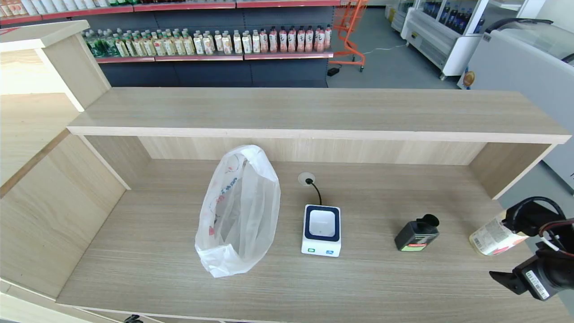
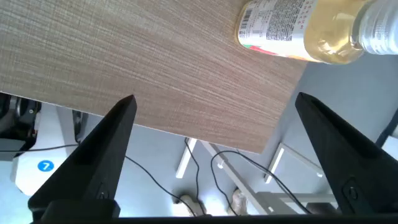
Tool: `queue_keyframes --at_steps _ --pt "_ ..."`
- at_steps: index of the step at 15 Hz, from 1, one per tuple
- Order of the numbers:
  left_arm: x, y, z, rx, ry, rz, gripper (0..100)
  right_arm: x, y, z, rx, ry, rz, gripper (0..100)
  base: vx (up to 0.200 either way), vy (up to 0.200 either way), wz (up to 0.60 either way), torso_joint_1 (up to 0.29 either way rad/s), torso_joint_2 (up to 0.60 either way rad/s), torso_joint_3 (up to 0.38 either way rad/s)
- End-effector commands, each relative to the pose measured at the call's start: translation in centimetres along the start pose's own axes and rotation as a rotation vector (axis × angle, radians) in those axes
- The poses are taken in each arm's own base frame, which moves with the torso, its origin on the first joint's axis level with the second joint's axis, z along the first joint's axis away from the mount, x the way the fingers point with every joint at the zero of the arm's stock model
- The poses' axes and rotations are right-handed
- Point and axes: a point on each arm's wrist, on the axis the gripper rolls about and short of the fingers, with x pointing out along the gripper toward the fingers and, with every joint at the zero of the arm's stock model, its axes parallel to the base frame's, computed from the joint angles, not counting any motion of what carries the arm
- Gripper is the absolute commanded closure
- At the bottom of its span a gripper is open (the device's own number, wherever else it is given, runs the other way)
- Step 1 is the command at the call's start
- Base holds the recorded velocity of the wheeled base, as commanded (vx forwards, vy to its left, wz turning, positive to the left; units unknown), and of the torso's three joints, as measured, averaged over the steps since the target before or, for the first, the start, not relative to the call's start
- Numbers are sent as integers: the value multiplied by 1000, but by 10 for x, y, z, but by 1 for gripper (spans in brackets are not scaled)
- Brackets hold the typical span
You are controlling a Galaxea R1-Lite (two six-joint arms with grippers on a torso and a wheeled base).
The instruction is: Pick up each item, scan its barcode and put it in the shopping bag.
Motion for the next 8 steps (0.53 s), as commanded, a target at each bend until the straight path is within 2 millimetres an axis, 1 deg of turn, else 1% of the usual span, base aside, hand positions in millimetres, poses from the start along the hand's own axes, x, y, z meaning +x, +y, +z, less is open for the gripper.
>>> queue_keyframes --at_steps 1,2,3,4,6,8 --pt "0 0 0 0 1 0 0 39 3 2 -67 84 56 0 0 0 0 0 0 0" --pt "0 0 0 0 3 0 0 52 4 8 -93 51 93 0 0 0 0 0 0 0" --pt "0 0 0 0 0 0 0 60 3 16 -111 1 122 0 0 0 0 0 0 0" --pt "0 0 0 0 1 0 0 64 3 21 -125 -20 141 0 0 0 0 0 0 0" --pt "0 0 0 0 0 0 0 74 7 41 -169 -86 191 0 0 0 0 0 0 0" --pt "0 0 0 0 1 0 0 82 12 49 -182 -109 232 0 0 0 0 0 0 0"
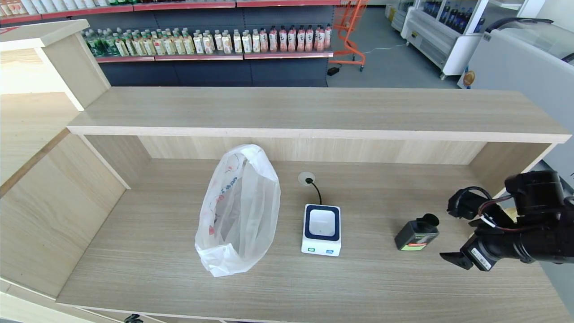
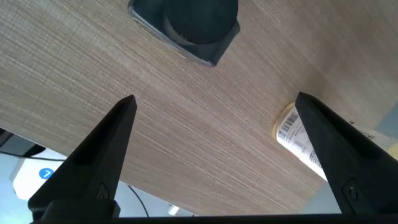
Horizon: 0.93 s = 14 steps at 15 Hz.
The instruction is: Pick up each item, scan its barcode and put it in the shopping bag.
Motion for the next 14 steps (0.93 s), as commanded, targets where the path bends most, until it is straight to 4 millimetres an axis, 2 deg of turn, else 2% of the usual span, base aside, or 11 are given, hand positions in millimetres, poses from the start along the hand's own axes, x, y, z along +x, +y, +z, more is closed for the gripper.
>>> queue_keyframes --at_steps 1,5,14 --pt "0 0 0 0 2 0 0 21 5 11 -27 -25 71 0 0 0 0 0 0 0" --pt "0 0 0 0 2 0 0 38 9 24 -147 -90 65 0 0 0 0 0 0 0" --pt "0 0 0 0 0 0 0 61 16 20 -160 -85 92 0 0 0 0 0 0 0"
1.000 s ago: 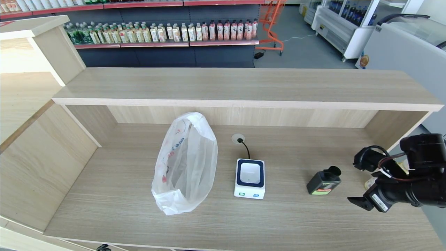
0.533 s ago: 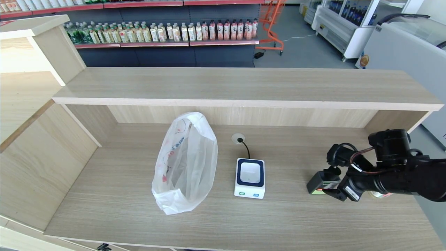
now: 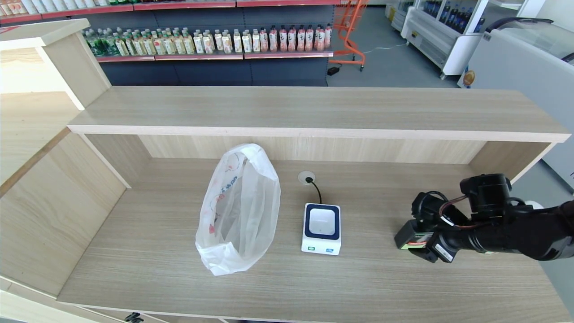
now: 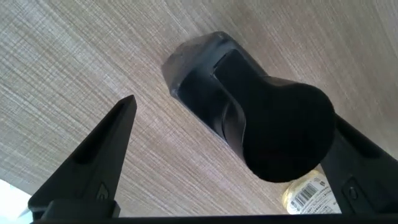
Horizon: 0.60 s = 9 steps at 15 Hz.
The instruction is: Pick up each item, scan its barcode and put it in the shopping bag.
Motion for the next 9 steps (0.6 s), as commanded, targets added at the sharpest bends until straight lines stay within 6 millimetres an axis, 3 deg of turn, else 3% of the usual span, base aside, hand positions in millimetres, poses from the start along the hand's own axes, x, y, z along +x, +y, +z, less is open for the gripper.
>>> queue_keyframes --at_steps 1,7,8,9 --pt "0 0 0 0 2 0 0 8 3 -2 -2 0 24 0 0 0 0 0 0 0" --pt "0 0 0 0 2 0 0 25 8 9 -24 -47 53 0 0 0 0 0 0 0" --pt "0 0 0 0 2 0 0 26 9 10 -28 -58 53 100 0 0 0 0 0 0" --pt "0 0 0 0 0 0 0 26 11 11 -31 -63 57 100 0 0 0 0 0 0"
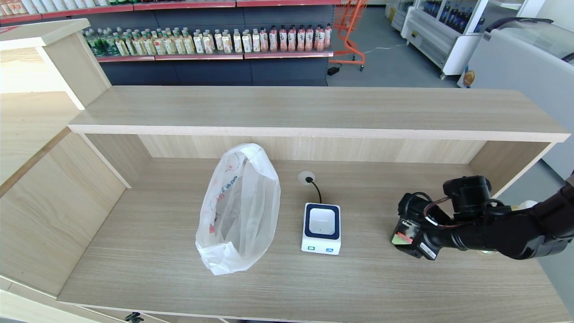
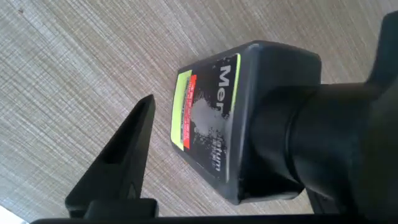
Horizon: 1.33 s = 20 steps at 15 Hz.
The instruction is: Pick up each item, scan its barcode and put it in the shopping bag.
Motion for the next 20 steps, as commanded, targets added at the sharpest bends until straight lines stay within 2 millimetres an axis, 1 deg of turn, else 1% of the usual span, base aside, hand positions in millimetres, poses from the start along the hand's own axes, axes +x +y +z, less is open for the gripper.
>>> queue_keyframes --at_steps 1,3,5,6,7,8,9,10,11,12,13,14,15,16,17,18,20 --pt "0 0 0 0 2 0 0 3 3 2 -4 -2 11 100 0 0 0 0 0 0" --pt "0 0 0 0 2 0 0 0 4 7 11 -20 5 100 0 0 0 0 0 0" --pt "0 0 0 0 3 0 0 -7 1 12 32 -57 -28 100 0 0 0 0 0 0" --pt "0 0 0 0 0 0 0 -21 -4 19 44 -98 -66 100 0 0 0 0 0 0" --pt "0 0 0 0 2 0 0 -41 -8 25 67 -138 -106 100 0 0 0 0 0 0" --pt "0 0 0 0 2 0 0 -71 -14 26 108 -176 -171 100 0 0 0 0 0 0" --pt "0 0 0 0 2 0 0 -101 -18 17 131 -188 -244 100 0 0 0 0 0 0" --pt "0 0 0 0 2 0 0 -129 -15 3 136 -185 -309 100 0 0 0 0 0 0" --pt "0 0 0 0 0 0 0 -151 -6 -8 106 -186 -358 100 0 0 0 0 0 0" --pt "0 0 0 0 2 0 0 -171 6 -18 22 -192 -431 100 0 0 0 0 0 0" --pt "0 0 0 0 2 0 0 -186 21 -24 -104 -223 -506 100 0 0 0 0 0 0" --pt "0 0 0 0 2 0 0 -193 24 -23 -183 -239 -545 100 0 0 0 0 0 0" --pt "0 0 0 0 3 0 0 -205 25 -18 -434 -280 -582 100 0 0 0 0 0 0" --pt "0 0 0 0 2 0 0 -209 24 -13 -619 -353 -583 100 0 0 0 0 0 0" --pt "0 0 0 0 3 0 0 -212 24 -7 -853 -460 -592 100 0 0 0 0 0 0" --pt "0 0 0 0 2 0 0 -211 25 -4 -1079 -546 -600 100 0 0 0 0 0 0" --pt "0 0 0 0 3 0 0 -200 31 -3 -1424 -715 -579 100 0 0 0 0 0 0"
